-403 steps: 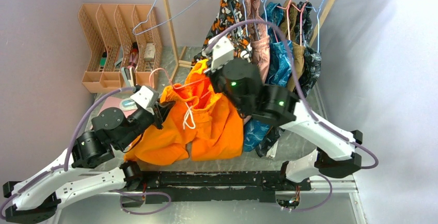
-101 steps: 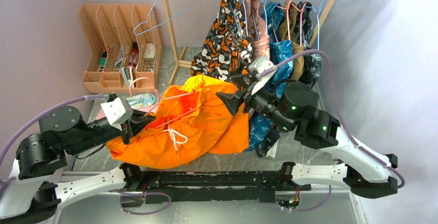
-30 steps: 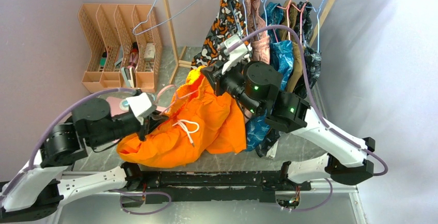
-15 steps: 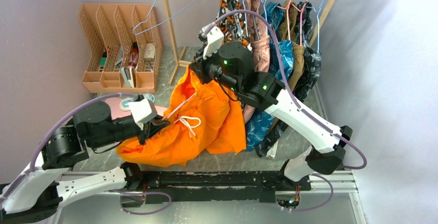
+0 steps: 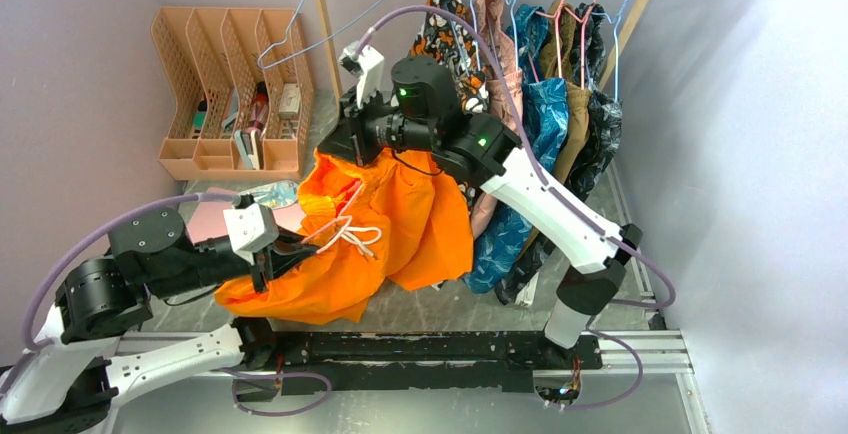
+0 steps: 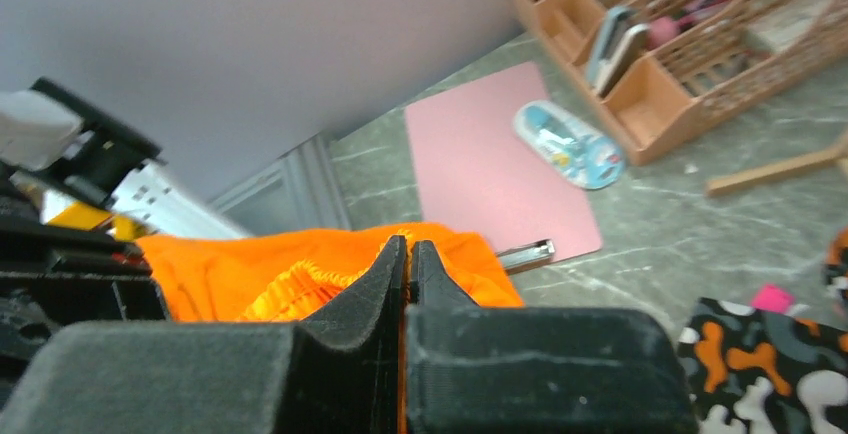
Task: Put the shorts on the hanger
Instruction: Hang the shorts on the hanger.
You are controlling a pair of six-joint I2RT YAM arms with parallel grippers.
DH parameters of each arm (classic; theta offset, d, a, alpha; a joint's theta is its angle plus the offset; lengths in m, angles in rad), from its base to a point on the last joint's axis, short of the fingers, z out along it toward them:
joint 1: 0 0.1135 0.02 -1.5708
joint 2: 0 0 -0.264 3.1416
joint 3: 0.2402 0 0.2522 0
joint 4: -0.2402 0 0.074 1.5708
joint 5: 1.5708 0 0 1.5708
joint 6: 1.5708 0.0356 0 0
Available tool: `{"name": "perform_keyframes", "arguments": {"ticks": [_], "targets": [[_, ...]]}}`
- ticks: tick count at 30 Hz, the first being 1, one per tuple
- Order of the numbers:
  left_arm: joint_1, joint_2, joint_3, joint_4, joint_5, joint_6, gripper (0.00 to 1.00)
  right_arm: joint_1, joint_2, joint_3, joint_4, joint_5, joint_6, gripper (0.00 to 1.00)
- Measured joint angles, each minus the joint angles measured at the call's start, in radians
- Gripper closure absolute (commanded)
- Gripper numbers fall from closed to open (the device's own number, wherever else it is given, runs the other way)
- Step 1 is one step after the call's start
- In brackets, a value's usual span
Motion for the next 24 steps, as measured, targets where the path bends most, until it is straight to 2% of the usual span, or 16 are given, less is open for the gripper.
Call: {"name": "perform_keyframes", "arguments": {"ticks": [5,6,7,9,11,17,24], "targets": [[0.0,-0.028,0.0,-0.002,0.0,-0.01,0.93,0.0,0.064,0.057,-0.031,-0.158,0.032,1.0],[0.0,-0.033,0.0,-0.002,-0.001,-0.013,0.93,0.0,0.071,0.06,-0.033,-0.182,0.037,0.95],[0.0,-0.039,0.0,-0.002,-0.001,-0.015,0.93,0.0,0.074,0.06,-0.036,-0.204,0.041,0.81],[0.0,-0.056,0.0,-0.002,-0.003,-0.023,0.93,-0.001,0.076,0.058,-0.038,-0.232,0.053,0.59],[0.0,-0.088,-0.012,0.012,-0.004,-0.029,0.93,-0.001,0.07,0.04,-0.024,-0.242,0.053,0.44],[-0.002,-0.251,-0.108,0.054,-0.015,-0.091,0.93,-0.008,0.024,-0.019,0.002,-0.237,0.061,0.25],[-0.002,-0.401,-0.214,0.074,-0.07,-0.192,0.93,-0.028,0.019,0.068,-0.014,-0.232,0.055,0.12]]}}
